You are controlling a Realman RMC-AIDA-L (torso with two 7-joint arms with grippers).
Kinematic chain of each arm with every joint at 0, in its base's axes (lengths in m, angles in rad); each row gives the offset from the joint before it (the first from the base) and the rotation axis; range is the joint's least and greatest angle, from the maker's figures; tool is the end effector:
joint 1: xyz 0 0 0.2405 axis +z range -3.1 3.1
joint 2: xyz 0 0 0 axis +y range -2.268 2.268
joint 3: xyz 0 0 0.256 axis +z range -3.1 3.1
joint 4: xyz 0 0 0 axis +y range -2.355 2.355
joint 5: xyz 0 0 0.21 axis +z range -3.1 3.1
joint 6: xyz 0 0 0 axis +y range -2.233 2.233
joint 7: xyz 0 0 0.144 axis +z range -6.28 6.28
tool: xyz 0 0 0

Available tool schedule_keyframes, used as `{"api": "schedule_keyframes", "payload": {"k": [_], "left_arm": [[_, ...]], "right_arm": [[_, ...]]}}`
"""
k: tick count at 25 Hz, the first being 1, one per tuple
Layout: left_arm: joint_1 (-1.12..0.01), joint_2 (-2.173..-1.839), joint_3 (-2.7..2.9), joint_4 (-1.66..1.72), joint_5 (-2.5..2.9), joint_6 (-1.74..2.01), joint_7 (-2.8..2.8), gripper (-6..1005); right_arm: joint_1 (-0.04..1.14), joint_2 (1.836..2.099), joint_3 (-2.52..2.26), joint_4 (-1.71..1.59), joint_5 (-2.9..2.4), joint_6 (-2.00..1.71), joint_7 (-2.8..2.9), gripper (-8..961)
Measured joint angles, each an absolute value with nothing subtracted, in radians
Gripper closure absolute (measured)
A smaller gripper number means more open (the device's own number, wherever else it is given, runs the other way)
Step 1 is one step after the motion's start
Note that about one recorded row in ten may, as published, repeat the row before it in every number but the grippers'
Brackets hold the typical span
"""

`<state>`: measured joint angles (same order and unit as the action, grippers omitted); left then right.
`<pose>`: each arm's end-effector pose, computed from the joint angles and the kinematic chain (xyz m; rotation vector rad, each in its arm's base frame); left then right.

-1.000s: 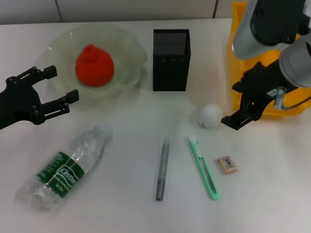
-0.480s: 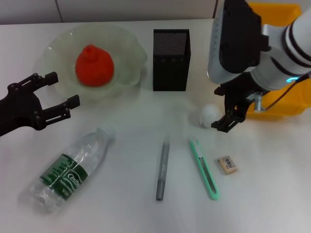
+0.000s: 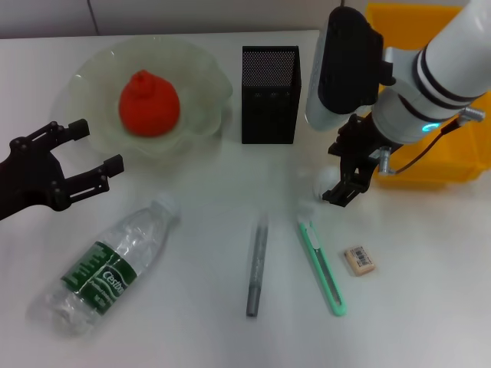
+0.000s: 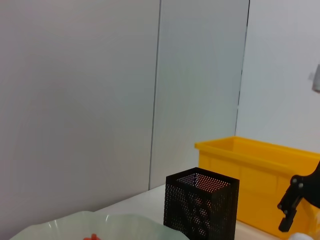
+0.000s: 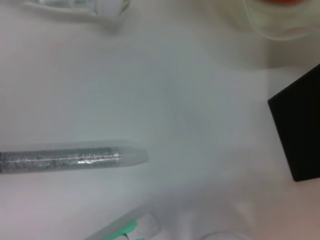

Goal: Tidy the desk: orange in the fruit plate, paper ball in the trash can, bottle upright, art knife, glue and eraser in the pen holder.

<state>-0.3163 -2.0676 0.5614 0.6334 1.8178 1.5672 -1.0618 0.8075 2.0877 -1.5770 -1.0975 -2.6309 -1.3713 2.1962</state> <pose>-0.3236 0.2842 0.0339 -2.3902 -0.4857 -0.7653 0.1486 0.3807 -0.0547 -2.7874 0.1441 -0.7495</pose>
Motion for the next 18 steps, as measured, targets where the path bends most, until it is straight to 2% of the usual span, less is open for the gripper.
{"api": "schedule_keyframes", "payload": {"k": [3,11,16,18], "left_arm": [[-0.315,-2.068,0.561,0.633,1.818,1.565,-1.057,155],[-0.316,-2.068,0.561,0.623,1.815,1.571,-1.041,155],[-0.316,-2.067,0.561,0.623,1.813,1.572,-1.037,154],[-0.316,-2.067,0.561,0.623,1.812,1.574,-1.037,153]], "right_arm": [[0.830,2.088,-1.575,-1.049,-2.626,-1.354,2.195,134],[0.867,2.088,-1.572,-0.972,-2.615,-1.325,2.195,328],[0.849,2.086,-1.563,-1.092,-2.615,-1.396,2.256,448],[0.832,2.085,-1.538,-1.188,-2.615,-1.452,2.282,456]]}}
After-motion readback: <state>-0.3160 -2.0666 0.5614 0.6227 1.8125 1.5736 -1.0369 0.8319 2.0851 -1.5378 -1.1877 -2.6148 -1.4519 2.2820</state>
